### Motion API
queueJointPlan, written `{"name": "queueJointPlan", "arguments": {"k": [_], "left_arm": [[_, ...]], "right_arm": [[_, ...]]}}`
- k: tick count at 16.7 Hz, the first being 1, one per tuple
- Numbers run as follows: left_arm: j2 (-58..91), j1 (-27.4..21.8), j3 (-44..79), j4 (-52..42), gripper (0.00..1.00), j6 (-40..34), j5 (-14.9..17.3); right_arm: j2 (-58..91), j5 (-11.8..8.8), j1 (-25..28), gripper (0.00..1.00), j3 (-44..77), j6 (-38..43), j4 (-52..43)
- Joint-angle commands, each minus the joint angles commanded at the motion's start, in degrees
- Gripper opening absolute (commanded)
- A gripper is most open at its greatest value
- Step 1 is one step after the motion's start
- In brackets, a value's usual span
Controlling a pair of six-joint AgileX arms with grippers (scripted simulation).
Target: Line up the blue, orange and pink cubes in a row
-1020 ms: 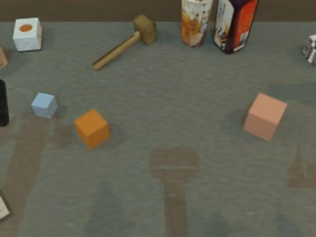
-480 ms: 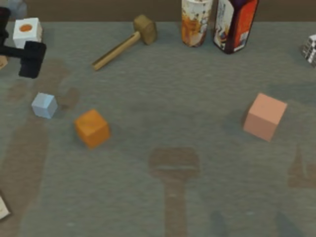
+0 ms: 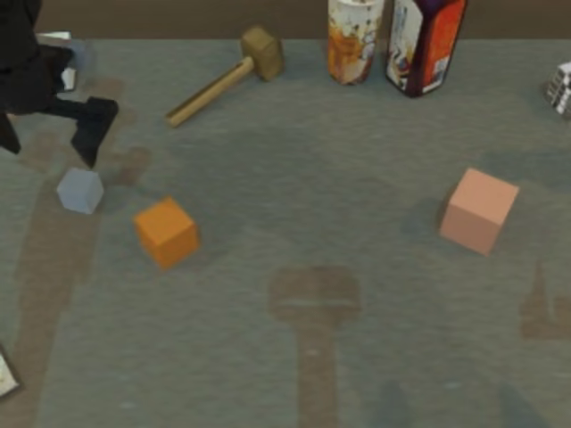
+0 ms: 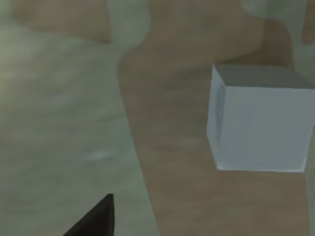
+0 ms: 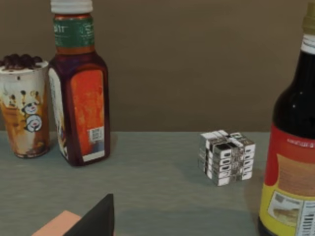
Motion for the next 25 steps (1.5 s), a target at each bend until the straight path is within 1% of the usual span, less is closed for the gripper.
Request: {"name": "queueJointPlan", "arguments": {"k": [3, 8, 10, 16, 21, 25], "left_arm": [[2.46, -0.06, 2.63, -1.34, 1.00, 0.26, 0.06], [2.42, 0.24, 2.31, -1.04, 1.00, 0.26, 0.04], [3.04, 0.09, 0.60, 1.07, 1.00, 0.39, 0.07], [7.10, 0.03, -8.05, 14.30, 1.00, 0.39, 0.11], [7.68, 0.02, -9.09, 15.61, 1.00, 0.40, 0.12], [7.68, 0.02, -9.09, 15.61, 0.70, 0.40, 0.12]], "right_arm": [[0.00, 0.00, 0.00, 1.00, 0.00, 0.00, 0.00], [0.00, 0.00, 0.00, 1.00, 0.00, 0.00, 0.00], [0.00, 0.00, 0.00, 1.00, 0.00, 0.00, 0.00], [0.00, 0.00, 0.00, 1.00, 0.00, 0.00, 0.00], [0.00, 0.00, 0.00, 1.00, 0.00, 0.00, 0.00], [0.00, 0.00, 0.00, 1.00, 0.00, 0.00, 0.00]]}}
